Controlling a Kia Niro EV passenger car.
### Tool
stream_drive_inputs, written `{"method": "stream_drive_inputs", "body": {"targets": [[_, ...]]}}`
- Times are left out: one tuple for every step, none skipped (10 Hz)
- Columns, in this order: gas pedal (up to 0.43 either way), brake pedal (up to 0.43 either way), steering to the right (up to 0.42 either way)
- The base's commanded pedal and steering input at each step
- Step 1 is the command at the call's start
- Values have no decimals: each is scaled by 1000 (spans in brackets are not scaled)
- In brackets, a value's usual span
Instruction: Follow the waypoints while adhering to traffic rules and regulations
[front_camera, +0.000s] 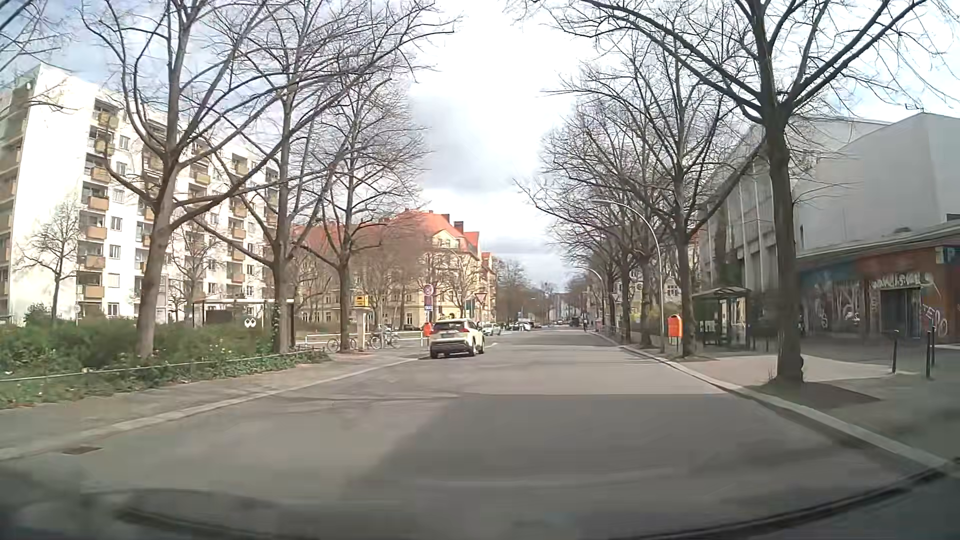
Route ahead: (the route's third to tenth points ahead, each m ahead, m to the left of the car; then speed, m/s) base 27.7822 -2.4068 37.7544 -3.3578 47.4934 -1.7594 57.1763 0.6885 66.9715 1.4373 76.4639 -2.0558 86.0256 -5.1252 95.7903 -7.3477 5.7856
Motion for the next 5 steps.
{"method": "stream_drive_inputs", "body": {"targets": [[209,0,112],[209,0,101],[209,0,97],[197,0,98],[197,0,98]]}}
